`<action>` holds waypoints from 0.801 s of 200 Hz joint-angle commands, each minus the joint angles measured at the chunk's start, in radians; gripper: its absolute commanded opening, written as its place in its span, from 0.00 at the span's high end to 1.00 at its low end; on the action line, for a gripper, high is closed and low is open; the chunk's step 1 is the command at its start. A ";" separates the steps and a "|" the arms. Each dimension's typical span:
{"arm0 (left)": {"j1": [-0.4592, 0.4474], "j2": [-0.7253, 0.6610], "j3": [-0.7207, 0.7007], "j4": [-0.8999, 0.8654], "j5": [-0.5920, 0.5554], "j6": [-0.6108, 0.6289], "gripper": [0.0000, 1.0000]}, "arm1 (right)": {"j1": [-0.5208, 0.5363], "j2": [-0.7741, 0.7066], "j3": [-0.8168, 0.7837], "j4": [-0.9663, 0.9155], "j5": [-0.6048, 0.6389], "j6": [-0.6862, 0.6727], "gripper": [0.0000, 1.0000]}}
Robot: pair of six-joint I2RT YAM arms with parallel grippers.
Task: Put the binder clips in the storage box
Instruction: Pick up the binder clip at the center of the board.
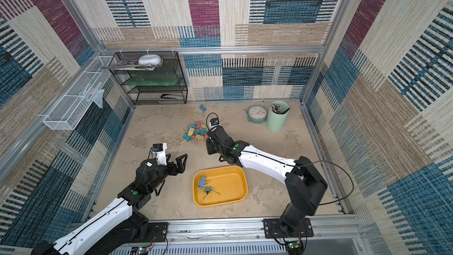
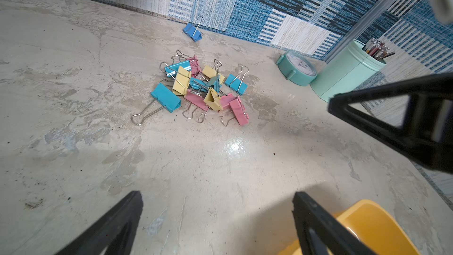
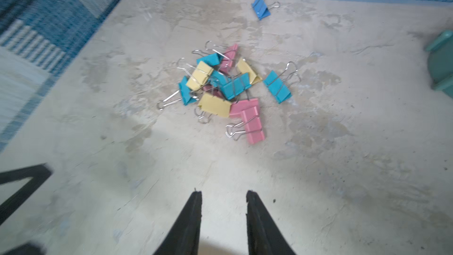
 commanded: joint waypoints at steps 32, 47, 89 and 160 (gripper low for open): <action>0.002 0.010 0.014 -0.034 -0.030 -0.044 0.01 | -0.009 0.327 0.289 -0.178 0.064 -0.075 0.61; 0.001 0.019 0.022 -0.049 -0.030 -0.037 0.01 | -0.008 0.395 0.350 -0.195 0.097 -0.082 0.58; 0.002 0.020 0.024 -0.050 -0.030 -0.025 0.01 | -0.011 0.522 0.464 -0.242 0.151 -0.102 0.70; 0.001 0.045 0.014 0.048 0.124 0.030 0.01 | -0.011 0.401 0.374 -0.225 0.182 -0.094 0.98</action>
